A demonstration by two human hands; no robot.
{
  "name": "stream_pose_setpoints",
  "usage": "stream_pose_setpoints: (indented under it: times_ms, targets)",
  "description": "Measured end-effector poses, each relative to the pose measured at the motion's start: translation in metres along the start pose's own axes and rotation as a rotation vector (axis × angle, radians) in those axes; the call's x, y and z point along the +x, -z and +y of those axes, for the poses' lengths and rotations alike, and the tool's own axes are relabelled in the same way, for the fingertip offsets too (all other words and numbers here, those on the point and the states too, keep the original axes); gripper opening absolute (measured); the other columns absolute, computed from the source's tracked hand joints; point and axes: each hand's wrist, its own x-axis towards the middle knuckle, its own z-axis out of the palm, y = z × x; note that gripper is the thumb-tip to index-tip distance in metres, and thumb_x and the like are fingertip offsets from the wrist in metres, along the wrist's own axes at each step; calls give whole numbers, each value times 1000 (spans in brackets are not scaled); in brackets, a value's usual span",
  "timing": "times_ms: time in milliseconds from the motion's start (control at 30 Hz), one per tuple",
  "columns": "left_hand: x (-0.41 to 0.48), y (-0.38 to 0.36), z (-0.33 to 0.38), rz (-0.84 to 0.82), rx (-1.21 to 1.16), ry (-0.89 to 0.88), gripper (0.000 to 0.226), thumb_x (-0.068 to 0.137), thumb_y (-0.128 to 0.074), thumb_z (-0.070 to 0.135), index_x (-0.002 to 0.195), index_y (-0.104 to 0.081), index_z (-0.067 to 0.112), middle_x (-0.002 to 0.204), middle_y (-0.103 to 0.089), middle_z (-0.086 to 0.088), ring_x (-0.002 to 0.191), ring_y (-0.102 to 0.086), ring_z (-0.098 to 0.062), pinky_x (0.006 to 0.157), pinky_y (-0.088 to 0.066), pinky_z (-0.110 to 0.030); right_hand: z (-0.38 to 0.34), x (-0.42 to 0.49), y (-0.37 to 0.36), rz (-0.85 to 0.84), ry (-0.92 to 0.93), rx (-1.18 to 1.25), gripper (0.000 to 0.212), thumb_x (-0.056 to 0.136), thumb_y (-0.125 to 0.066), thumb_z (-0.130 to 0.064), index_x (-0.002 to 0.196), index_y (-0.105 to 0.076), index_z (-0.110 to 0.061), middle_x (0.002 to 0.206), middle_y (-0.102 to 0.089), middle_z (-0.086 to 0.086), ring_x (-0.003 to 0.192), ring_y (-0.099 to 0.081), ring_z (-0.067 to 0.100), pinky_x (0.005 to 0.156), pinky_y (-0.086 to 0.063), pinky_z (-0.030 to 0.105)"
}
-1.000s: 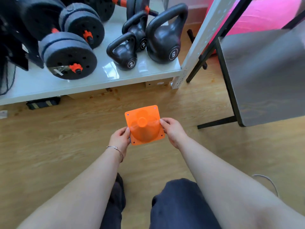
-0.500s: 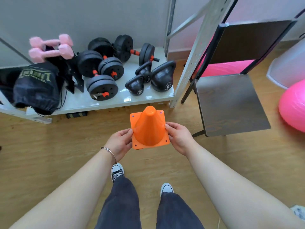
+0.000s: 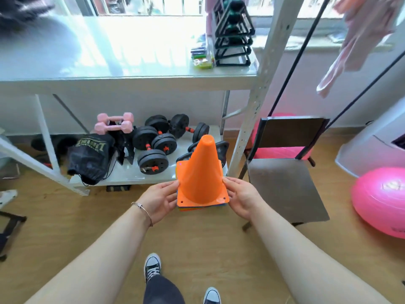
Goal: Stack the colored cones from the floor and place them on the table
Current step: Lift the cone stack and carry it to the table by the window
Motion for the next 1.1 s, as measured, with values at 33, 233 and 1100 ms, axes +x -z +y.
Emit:
stream_pose_setpoints:
  times_ms: [33,233,1100]
  targets:
    - [-5,-3,9,12,8,-16,35,92,-58,14,122,-58,-5,115,-69,-18,96,-69,-25,82,-59,-32,-7,-2,-7,0,13,-15,39,96,-59,-12,127,-55,11,106,-69,20,89,-68,24,82,-57,33]
    - [-21,-10,54,107,83,-139,28,93,-57,11,117,-62,-2,100,-74,-12,86,-71,-21,70,-60,-29,-41,-5,-50,11,106,-108,31,98,-57,-14,119,-61,8,99,-73,19,83,-72,21,70,-59,31]
    - [-39,102,263,273,188,-309,29,93,-57,19,69,-69,9,65,-59,-10,56,-52,-20,61,-44,-30,-90,57,-307,222,360,-338,27,92,-63,-21,83,-77,1,68,-69,9,66,-57,21,69,-49,36]
